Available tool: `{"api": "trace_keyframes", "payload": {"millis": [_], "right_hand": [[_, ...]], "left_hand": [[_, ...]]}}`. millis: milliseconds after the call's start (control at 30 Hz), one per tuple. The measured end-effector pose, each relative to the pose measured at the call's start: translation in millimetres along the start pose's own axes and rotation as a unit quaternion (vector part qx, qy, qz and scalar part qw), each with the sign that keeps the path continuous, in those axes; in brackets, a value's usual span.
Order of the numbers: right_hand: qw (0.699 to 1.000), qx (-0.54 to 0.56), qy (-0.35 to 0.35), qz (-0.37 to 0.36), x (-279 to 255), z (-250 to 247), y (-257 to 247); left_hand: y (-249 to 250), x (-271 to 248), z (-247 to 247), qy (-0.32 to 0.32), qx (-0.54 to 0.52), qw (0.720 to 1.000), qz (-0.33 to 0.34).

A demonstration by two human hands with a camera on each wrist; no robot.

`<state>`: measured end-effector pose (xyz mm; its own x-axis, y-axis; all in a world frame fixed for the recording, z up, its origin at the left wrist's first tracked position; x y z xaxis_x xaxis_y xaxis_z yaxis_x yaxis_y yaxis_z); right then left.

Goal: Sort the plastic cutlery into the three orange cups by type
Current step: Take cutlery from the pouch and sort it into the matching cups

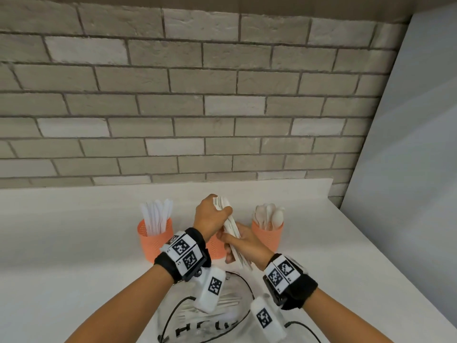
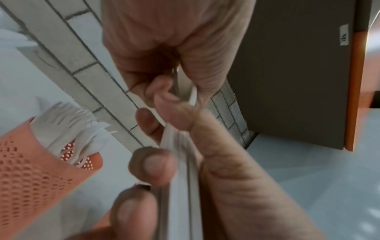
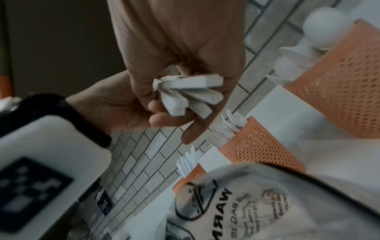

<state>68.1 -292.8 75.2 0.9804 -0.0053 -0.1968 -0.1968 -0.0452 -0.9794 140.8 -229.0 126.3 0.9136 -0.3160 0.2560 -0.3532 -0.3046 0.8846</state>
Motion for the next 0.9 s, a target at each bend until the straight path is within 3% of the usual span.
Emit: {"api": "trace_keyframes", "payload": {"millis": [100, 200, 300, 533, 900], "right_hand": [[0.999, 0.039, 0.007, -0.002, 2, -1, 5], [0.987, 0.149, -0.040, 0.032, 3, 1, 14], [0.976, 0.202, -0.072, 0.039, 1, 4, 15], [0.983, 0.170, -0.061, 0.021, -4, 5, 14], [0.996, 0.039, 0.070, -0.034, -11, -15, 6]], "left_hand": [[0, -5, 4, -0.024, -0.073, 0.997, -0.016], [-3, -14, 8, -0.061, -0.171, 0.981, -0.065], [-4, -17, 3, -0.052, -0.200, 0.977, -0.050], [-7, -24, -1, -0.043, -0.228, 0.972, -0.045], [-3, -32, 4, -0.007, -0.233, 0.972, -0.040]]}}
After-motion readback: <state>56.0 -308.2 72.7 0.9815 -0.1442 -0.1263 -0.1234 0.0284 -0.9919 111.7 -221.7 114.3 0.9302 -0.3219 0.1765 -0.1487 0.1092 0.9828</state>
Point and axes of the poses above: each hand's wrist, its own x-axis towards the middle knuckle, its own z-axis out of the palm, y = z × x, the point moved 10 cm from there along x, towards the middle knuckle, and after that the axes turned 7 degrees about z, right-handed, at the moved point
